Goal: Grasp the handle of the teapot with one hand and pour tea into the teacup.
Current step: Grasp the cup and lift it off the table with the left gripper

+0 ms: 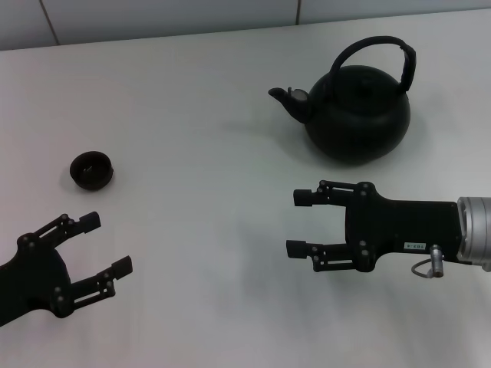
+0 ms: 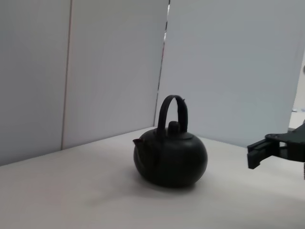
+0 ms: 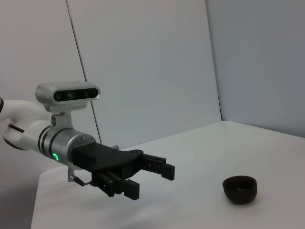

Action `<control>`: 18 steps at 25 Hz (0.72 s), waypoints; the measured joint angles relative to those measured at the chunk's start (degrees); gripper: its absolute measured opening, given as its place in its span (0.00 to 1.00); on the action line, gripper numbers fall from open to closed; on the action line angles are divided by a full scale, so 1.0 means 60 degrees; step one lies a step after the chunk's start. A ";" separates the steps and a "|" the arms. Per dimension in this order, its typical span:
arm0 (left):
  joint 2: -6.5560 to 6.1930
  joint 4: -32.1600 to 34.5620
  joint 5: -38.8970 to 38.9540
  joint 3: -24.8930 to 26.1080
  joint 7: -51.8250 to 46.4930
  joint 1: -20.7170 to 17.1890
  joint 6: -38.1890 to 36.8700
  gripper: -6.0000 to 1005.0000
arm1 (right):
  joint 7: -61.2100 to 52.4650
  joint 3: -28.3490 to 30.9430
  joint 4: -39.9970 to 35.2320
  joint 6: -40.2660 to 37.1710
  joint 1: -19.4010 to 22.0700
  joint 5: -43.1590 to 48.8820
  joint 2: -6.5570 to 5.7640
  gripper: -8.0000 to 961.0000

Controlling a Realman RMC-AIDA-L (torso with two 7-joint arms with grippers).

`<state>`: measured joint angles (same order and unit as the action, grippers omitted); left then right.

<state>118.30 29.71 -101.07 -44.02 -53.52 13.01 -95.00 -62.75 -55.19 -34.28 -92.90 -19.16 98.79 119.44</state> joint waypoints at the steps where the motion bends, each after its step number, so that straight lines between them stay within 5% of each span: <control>1: 0.0009 -0.0001 0.0000 -0.0001 -0.0002 0.0007 0.0189 0.86 | -0.0001 0.0000 0.0000 0.0000 -0.0004 -0.0001 0.0000 0.83; 18: 0.0056 -0.0556 0.0663 0.0346 0.0198 0.0066 0.0711 0.86 | 0.0000 0.0000 0.0000 0.0029 -0.0094 0.0000 0.0000 0.83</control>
<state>118.64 26.37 -97.09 -41.94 -52.33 13.41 -90.73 -62.75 -55.19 -34.28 -92.72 -19.73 98.79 119.44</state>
